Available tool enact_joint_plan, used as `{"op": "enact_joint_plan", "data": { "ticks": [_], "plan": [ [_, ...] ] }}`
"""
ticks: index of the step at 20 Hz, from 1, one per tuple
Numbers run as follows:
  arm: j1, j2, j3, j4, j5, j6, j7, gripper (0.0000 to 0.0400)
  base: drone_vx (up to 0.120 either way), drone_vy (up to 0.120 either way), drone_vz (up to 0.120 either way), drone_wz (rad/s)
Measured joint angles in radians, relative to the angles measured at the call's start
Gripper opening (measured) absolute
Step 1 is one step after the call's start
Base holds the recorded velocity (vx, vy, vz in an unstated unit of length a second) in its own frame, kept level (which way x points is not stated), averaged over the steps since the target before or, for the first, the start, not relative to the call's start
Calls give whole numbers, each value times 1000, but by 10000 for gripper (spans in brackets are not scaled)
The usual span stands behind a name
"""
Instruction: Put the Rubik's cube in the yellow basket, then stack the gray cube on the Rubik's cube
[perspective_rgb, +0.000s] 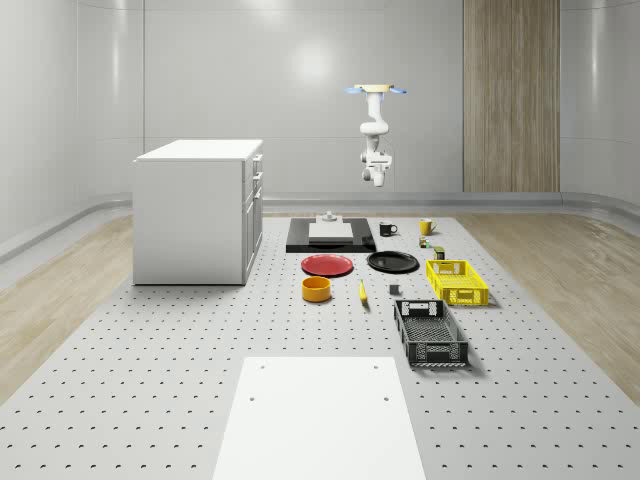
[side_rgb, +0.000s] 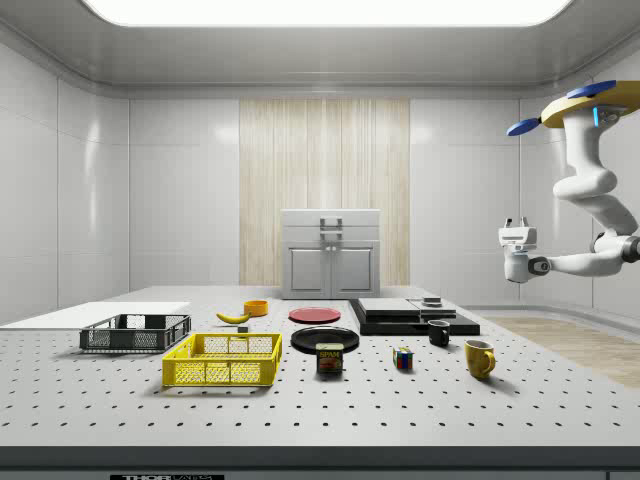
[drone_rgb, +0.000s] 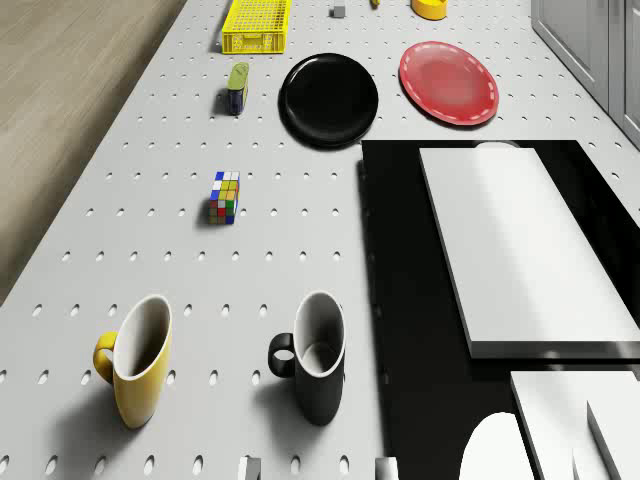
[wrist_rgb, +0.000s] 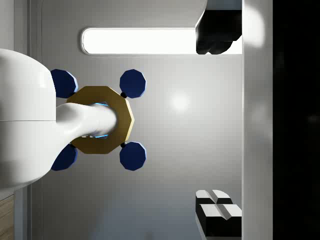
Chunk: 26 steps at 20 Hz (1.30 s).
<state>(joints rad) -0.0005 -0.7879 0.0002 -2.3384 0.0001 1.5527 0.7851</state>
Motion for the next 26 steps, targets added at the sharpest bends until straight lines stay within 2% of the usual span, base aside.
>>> {"op": "enact_joint_plan", "data": {
  "ticks": [6, 12, 15, 26],
  "plan": [
    [-3, 25, 1, 128, 1, -98, -2, 400, 0, 0, 0, 0],
    [-4, 65, 3, 236, 2, -162, -2, 400, 0, 0, 0, 0],
    [-5, 76, 3, 266, 2, -178, -2, 400, 40, 13, 0, 0],
    [-7, 85, 4, 296, 2, -190, -3, 400, 120, 120, 0, 0]
  ]
}}
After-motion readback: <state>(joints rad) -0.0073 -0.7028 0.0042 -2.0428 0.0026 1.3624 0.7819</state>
